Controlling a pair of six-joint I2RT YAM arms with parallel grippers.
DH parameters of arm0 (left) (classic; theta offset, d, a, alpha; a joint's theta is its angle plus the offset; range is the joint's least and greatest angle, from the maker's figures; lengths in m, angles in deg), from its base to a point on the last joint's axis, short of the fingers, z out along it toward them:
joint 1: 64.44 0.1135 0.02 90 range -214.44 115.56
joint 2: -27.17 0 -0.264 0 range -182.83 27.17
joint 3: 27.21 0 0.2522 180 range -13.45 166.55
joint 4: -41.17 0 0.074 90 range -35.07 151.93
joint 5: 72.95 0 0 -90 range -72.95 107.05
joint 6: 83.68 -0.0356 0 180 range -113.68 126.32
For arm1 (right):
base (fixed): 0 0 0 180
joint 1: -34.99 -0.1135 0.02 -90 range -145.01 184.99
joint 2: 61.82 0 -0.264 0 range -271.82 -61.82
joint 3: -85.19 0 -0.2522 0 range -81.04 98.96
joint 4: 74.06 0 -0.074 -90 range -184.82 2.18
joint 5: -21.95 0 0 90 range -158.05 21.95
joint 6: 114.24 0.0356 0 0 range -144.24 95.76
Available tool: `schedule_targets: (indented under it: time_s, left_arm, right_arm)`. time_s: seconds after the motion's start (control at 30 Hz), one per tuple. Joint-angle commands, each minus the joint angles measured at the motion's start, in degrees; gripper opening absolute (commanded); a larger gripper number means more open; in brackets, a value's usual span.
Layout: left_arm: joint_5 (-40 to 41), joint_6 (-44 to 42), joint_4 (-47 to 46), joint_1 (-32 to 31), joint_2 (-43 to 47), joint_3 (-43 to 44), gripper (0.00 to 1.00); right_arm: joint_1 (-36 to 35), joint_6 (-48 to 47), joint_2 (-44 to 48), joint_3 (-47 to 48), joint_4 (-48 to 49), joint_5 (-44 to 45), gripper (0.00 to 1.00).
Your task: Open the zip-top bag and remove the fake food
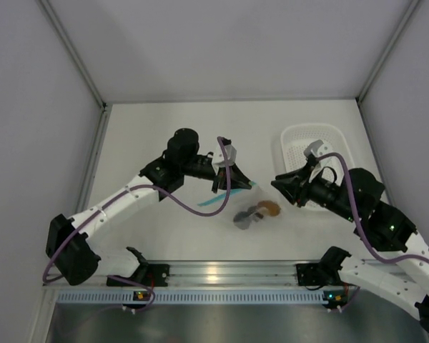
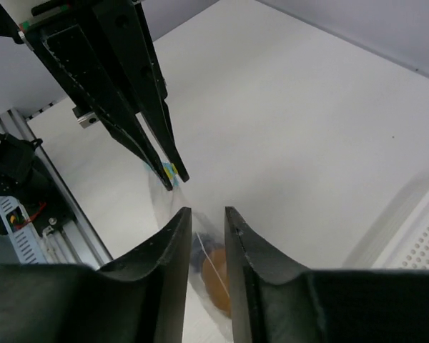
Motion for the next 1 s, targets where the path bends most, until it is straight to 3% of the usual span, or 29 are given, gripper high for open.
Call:
schedule_targets:
  time_s: [0.0,0.07,0.1,0.23,0.57,0.73,0.97]
  left_arm:
    - [-6.2,-0.1,2.2,0.2,-0.9,3.3,0.00]
    - [-6.7,-0.1,2.2,0.2,-1.0,3.6,0.00]
    - [-6.7,-0.3,2.4,0.2,-0.9,3.5,0.00]
    - [-7.9,-0.8,3.3,0.2,-1.0,3.5,0.00]
    - [-14.3,-4.3,9.3,0.2,-1.9,5.8,0.00]
    - [-14.2,-6.2,13.0,0.2,-2.7,7.9,0.00]
    - [-14.1,-7.2,15.0,0.2,-3.7,8.2,0.00]
  right_arm:
    - [0.4,-2.0,-1.5,1.3,1.5,-3.1,0.27]
    - [0.4,-3.3,-2.4,1.4,0.9,-4.1,0.34]
    - [0.3,-3.9,-2.6,1.4,0.6,-6.0,0.42]
    - [0.3,-6.5,-6.2,2.2,-0.8,-9.6,0.47]
    - [0.3,-13.4,-11.0,4.3,-3.0,-19.5,0.50]
    - [0.3,-13.3,-12.2,4.9,-2.5,-23.3,0.40]
    - [0.3,-13.1,-12.8,6.7,-3.0,-24.0,0.36]
